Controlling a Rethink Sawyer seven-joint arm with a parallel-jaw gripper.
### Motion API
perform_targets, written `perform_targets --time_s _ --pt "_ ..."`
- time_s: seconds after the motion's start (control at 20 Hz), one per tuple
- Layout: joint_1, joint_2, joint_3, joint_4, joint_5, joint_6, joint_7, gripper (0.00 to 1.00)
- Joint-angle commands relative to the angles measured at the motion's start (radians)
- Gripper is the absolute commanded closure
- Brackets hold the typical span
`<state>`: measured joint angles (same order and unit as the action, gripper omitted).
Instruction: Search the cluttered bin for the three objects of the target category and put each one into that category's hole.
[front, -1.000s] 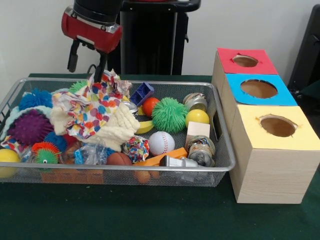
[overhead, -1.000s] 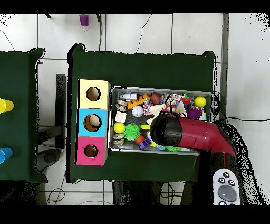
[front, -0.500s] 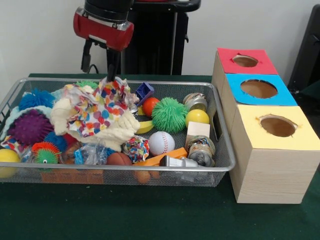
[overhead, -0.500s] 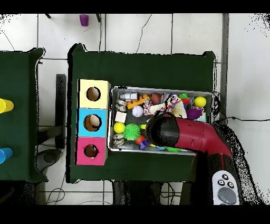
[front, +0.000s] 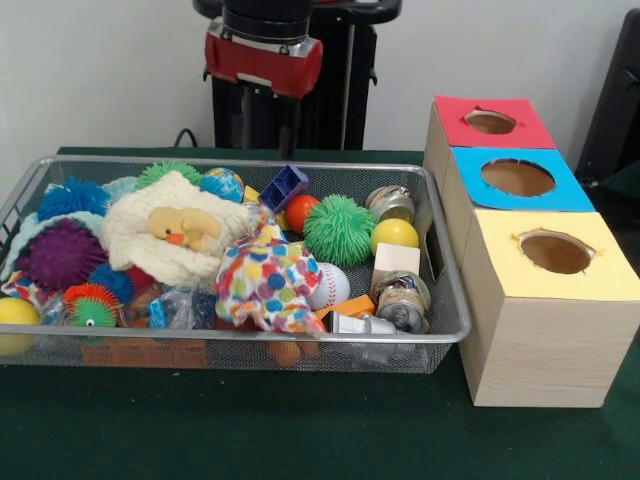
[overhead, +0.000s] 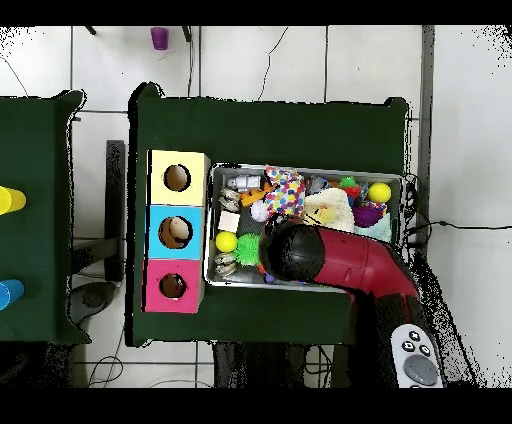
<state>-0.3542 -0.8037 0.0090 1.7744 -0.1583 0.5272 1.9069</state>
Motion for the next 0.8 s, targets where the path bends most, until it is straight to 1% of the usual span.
perform_targets --time_s 0.05,0.4,0.6,0.7,0.8 --pt "-0.01 -0.001 0.124 0.108 0.058 -0.052 0.084 0.0" --pt "0.012 0.009 0.087 0.093 0.035 -0.06 0.093 0.0" --pt "0.019 -0.005 0.063 0.099 0.007 -0.071 0.086 0.0" --pt "0.007 0.006 0.062 0.085 -0.01 -0.074 0.063 0.0" --pt "-0.002 0.027 0.06 0.049 -0.028 -0.064 0.037 0.0"
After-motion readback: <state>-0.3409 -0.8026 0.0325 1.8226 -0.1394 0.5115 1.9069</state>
